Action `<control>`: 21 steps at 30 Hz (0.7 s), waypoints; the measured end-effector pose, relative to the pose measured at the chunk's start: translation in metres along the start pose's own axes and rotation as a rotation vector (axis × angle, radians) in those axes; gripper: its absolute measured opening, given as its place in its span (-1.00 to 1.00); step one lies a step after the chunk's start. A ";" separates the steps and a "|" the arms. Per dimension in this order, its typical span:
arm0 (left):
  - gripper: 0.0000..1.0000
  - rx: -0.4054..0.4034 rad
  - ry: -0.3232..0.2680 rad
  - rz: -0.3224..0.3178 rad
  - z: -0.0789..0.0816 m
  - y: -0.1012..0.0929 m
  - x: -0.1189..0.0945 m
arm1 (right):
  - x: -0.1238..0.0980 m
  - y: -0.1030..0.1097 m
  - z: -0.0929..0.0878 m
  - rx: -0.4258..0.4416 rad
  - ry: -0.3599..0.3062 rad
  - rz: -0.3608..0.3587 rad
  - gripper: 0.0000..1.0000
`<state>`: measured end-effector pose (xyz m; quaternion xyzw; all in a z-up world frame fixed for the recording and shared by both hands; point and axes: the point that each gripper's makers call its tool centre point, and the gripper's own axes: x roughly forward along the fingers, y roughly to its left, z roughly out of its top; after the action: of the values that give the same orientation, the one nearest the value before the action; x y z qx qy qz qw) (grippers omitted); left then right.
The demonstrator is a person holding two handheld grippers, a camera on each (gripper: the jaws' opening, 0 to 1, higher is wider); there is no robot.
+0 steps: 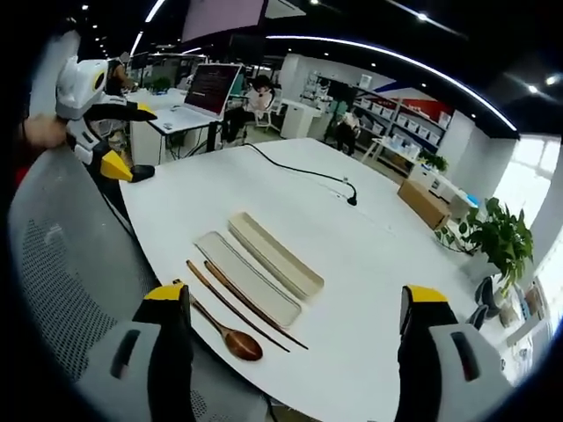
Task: Arrange the utensils inside the cutlery case until each visible utensil rests in its matching compartment.
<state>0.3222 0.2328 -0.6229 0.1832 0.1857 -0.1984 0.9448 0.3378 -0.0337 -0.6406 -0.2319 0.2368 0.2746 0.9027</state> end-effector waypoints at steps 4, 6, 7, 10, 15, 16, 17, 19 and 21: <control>0.97 -0.014 -0.041 0.047 0.006 0.011 -0.002 | 0.001 -0.013 0.013 -0.035 -0.034 -0.010 0.85; 0.98 -0.034 -0.049 0.045 0.007 0.012 -0.003 | -0.002 -0.020 0.034 -0.015 -0.145 -0.029 0.77; 0.99 -0.034 -0.051 0.040 0.008 0.010 -0.002 | -0.002 -0.022 0.039 -0.007 -0.163 -0.029 0.77; 0.99 0.008 -0.066 0.043 0.011 0.009 -0.001 | 0.005 -0.029 0.030 -0.032 -0.083 -0.023 0.71; 0.83 -0.014 -0.037 0.004 0.005 0.003 0.001 | 0.011 -0.035 0.034 -0.073 -0.093 -0.010 0.69; 0.81 -0.009 -0.035 0.000 0.005 0.002 0.001 | 0.013 -0.037 0.033 -0.084 -0.081 -0.013 0.69; 0.80 -0.006 -0.036 -0.001 0.005 0.002 0.001 | 0.014 -0.037 0.033 -0.090 -0.077 -0.011 0.69; 0.77 0.000 -0.040 -0.002 0.006 0.002 0.001 | 0.016 -0.038 0.033 -0.093 -0.077 -0.005 0.68; 0.71 -0.002 -0.035 -0.009 0.005 0.001 0.001 | 0.017 -0.037 0.032 -0.094 -0.070 0.006 0.65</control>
<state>0.3246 0.2312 -0.6189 0.1780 0.1701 -0.2055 0.9472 0.3828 -0.0368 -0.6142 -0.2636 0.1925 0.2958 0.8977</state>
